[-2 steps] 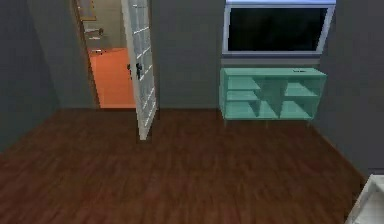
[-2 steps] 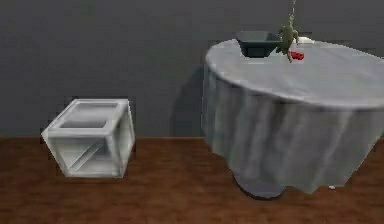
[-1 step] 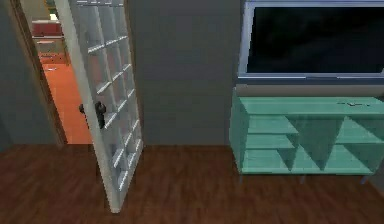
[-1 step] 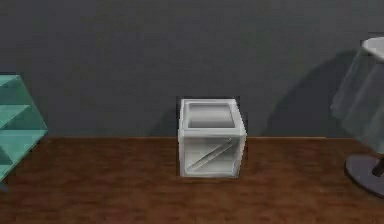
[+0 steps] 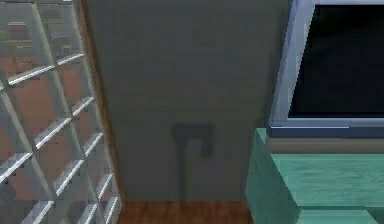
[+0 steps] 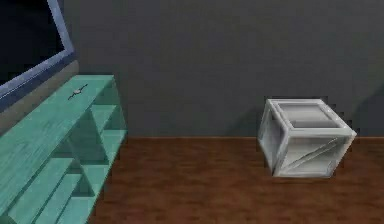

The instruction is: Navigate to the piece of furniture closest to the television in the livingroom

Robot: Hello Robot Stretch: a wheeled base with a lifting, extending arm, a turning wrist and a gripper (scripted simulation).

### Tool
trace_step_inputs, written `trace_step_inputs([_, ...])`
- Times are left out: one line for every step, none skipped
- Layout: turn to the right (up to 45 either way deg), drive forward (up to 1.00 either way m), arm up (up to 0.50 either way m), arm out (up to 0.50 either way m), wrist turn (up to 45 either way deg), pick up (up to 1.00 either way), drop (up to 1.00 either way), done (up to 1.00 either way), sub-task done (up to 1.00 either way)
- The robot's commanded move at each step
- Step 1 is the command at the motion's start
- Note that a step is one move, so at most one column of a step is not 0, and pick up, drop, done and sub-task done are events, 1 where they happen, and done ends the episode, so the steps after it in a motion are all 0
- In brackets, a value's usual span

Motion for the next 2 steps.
trace_step_inputs([45.0,0.0,0.0,0.0,0.0,0.0,0.0,0.0,0.0])
trace_step_inputs([0.0,0.0,0.0,0.0,0.0,0.0,0.0,1.0,0.0])
